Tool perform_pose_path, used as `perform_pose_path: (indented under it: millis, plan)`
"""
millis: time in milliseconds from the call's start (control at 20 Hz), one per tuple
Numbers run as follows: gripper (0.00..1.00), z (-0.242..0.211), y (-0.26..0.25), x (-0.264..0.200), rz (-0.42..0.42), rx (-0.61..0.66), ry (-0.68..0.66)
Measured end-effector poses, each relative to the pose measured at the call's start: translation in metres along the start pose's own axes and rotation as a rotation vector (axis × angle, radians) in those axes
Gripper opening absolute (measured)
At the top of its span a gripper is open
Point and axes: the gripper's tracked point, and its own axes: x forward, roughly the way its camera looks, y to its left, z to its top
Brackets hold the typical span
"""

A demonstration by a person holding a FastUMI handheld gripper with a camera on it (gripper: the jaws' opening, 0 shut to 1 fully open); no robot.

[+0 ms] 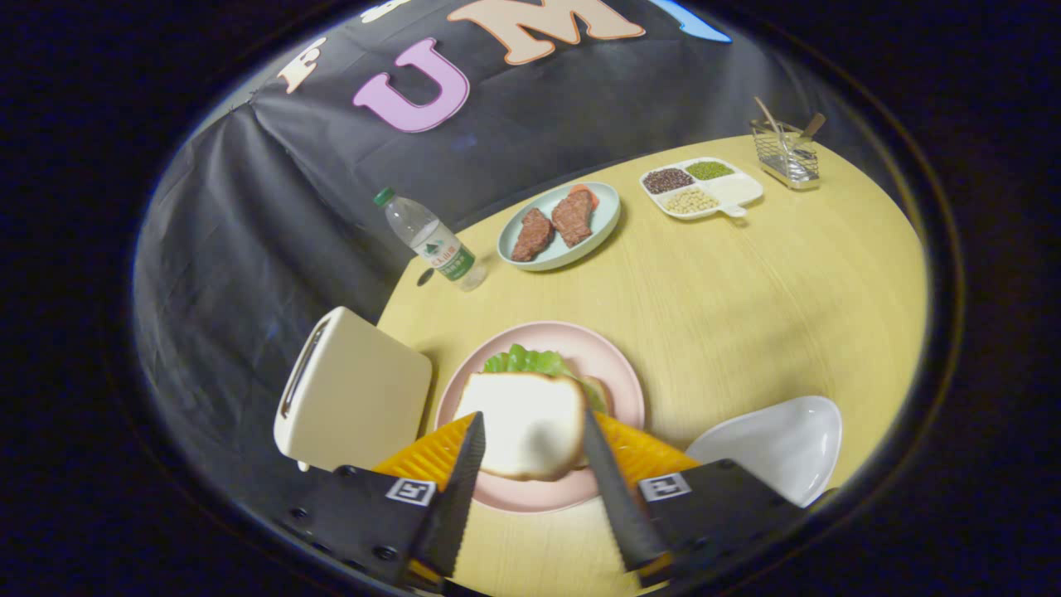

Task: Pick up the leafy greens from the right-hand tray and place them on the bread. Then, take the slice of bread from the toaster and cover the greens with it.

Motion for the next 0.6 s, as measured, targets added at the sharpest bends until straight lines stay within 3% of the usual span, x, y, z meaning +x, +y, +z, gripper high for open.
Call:
perform_pose_path:
  millis: [200, 400, 600]
  plan:
    - [0.95, 0.022, -0.002, -0.026, -0.01, -0.054, -0.082]
    - [0.96, 0.061, 0.01, -0.075, 0.006, -0.144, -0.25]
    - [0.97, 0.11, 0.012, -0.129, -0.044, -0.236, -0.474]
